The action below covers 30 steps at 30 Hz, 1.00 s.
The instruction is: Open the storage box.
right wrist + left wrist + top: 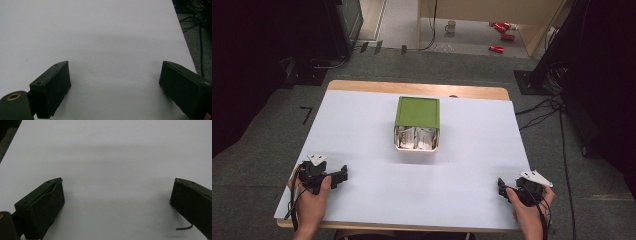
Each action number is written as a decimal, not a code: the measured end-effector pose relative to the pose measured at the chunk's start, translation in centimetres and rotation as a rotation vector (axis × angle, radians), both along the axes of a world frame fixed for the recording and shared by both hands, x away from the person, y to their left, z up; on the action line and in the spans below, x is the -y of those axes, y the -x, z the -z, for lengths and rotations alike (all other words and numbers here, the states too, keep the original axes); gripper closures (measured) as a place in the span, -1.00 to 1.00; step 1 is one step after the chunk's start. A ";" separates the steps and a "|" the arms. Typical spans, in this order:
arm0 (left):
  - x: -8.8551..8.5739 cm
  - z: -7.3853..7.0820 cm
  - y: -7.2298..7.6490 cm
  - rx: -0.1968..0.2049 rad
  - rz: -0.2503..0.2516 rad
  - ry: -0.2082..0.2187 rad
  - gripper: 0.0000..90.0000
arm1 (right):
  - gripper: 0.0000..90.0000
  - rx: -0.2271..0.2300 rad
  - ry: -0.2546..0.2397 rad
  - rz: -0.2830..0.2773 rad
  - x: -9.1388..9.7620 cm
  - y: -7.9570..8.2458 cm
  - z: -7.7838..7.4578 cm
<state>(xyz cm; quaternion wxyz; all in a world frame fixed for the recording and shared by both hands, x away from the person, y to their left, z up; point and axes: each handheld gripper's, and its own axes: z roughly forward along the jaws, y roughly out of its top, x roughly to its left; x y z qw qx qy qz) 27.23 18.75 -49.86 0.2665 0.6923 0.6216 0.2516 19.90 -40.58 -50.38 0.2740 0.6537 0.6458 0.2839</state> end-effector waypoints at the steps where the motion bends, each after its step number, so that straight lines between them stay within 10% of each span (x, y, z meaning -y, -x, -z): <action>1: 0.0 0.0 0.0 0.000 0.000 0.000 -1.00 | -0.79 0.000 0.001 0.000 0.0 0.0 0.0; 30: 0.0 0.0 0.0 0.003 -0.001 0.003 -1.00 | -0.78 0.052 -0.066 -0.040 -3.2 -1.3 -4.6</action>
